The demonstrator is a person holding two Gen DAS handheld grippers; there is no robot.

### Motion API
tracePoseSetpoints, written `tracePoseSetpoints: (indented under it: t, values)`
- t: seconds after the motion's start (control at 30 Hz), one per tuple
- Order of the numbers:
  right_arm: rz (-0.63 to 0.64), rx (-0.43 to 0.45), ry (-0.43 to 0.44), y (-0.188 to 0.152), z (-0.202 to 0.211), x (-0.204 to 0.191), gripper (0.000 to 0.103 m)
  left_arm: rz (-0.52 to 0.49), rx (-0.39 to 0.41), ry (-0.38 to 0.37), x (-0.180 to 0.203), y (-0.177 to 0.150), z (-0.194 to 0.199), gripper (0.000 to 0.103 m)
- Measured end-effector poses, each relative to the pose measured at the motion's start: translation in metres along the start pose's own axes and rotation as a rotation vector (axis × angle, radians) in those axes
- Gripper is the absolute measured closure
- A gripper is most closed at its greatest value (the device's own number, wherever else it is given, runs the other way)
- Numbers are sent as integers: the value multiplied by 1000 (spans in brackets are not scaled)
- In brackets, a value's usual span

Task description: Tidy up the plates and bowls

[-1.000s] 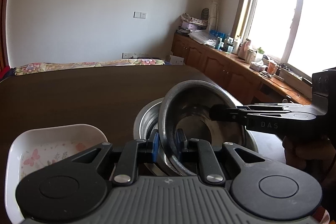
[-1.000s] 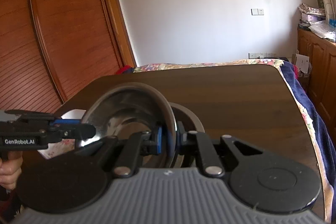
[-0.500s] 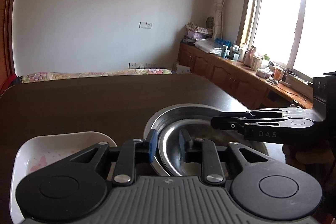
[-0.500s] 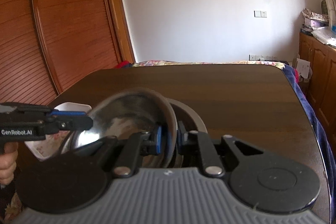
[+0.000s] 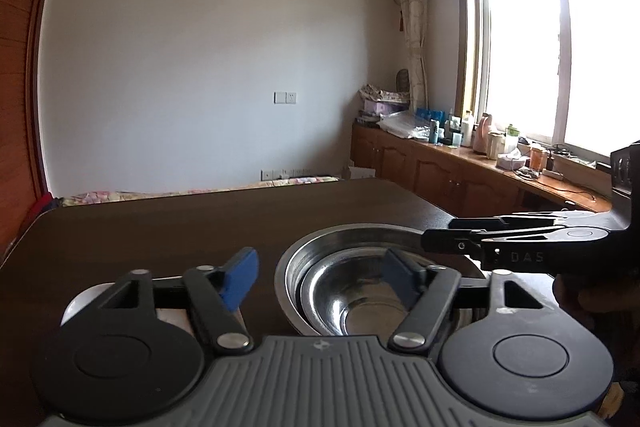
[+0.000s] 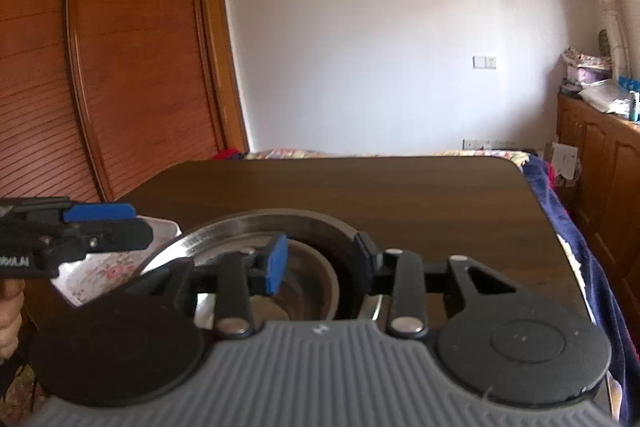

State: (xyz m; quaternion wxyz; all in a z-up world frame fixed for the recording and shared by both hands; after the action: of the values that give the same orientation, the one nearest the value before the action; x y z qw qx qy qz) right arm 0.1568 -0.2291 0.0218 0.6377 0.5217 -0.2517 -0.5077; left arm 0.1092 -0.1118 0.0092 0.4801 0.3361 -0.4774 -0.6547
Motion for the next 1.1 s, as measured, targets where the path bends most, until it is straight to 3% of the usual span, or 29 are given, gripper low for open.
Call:
tracePoseSetpoints:
  t: [0.13,0.33,0.57,0.67,1.1]
  values:
    - [6,31,-24,-4,6,1,40,3,21,21,1,-7,3,0]
    - [35,50,-76,-10,6,3,19,1,21,53,0,-14,-3,0]
    - [27,41,-87,-18,3,3,15,38,0,55,-5,-21,-9,0]
    - [17,42,-85,-21,1,3,10,41,-7,53,-4,-24,-11,0]
    - [-2,35,-70,-31,-3,1,10,53,-33,36,1,-33,-19,0]
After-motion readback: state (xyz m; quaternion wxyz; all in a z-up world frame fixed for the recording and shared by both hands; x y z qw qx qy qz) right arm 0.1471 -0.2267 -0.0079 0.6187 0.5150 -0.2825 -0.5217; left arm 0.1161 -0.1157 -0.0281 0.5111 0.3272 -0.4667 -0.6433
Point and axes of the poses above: each gripper's, at about its wrist camera, not at the fingertips, and z roughly against the way its jaws point, x to its right, y to its top, the point moved 7 cm from there along -z, roughly the way its jaws point, and after that the axes turned 5 degrees about y, right-handed, at the moved point
